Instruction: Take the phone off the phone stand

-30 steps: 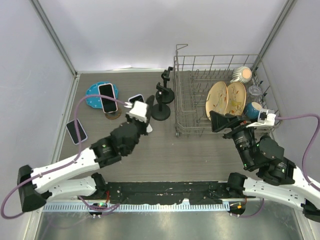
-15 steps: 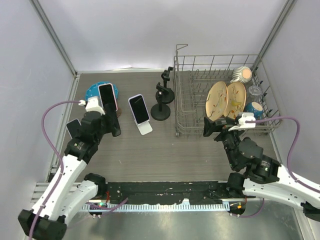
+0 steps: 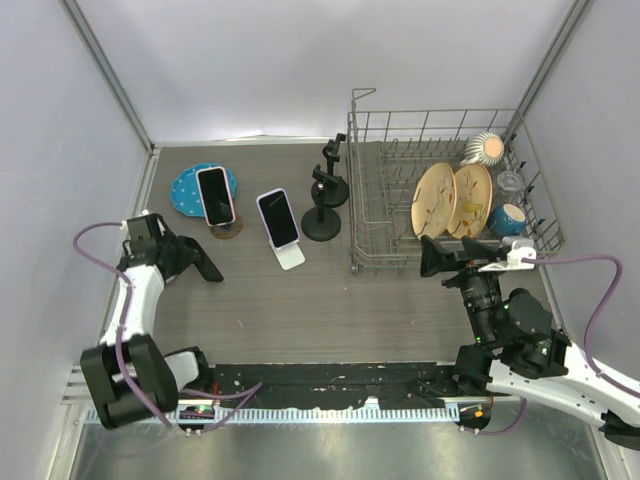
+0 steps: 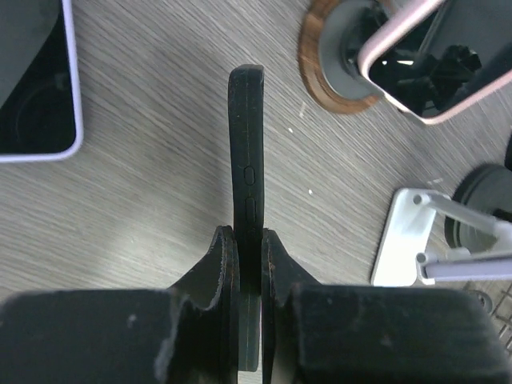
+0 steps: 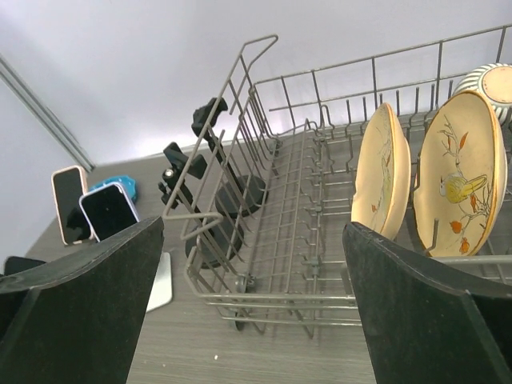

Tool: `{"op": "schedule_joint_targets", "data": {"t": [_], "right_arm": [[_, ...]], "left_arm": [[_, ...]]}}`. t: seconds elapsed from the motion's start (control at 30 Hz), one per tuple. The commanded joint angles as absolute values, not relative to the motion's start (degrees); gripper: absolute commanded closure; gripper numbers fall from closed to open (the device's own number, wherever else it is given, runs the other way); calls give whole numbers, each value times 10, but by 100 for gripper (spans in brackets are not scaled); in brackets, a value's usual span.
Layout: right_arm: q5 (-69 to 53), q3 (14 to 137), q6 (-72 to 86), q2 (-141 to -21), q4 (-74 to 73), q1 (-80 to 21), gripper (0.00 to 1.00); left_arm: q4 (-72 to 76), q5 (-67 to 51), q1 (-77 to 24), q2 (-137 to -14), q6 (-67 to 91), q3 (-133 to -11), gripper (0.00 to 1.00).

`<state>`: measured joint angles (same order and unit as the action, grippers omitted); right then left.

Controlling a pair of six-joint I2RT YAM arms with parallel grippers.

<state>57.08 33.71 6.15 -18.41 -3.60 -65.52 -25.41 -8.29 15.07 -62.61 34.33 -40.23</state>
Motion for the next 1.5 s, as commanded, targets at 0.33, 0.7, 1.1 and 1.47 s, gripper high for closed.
{"op": "schedule_joint_targets", "data": {"t": [0.33, 0.7, 1.1, 1.47], "right_arm": [[555, 333, 76, -163, -14, -657, 1], [553, 340, 77, -180, -22, -657, 0], [553, 345, 75, -198, -28, -657, 0], [551, 345, 76, -195, -29, -657, 0]], "left_arm": [[-202, -113, 218, -863, 265, -580, 94], [-215, -95, 238, -920, 230, -599, 42], [-226, -88, 238, -956, 223, -628, 25], [-248, -7, 199, -851, 250, -574, 0]]}}
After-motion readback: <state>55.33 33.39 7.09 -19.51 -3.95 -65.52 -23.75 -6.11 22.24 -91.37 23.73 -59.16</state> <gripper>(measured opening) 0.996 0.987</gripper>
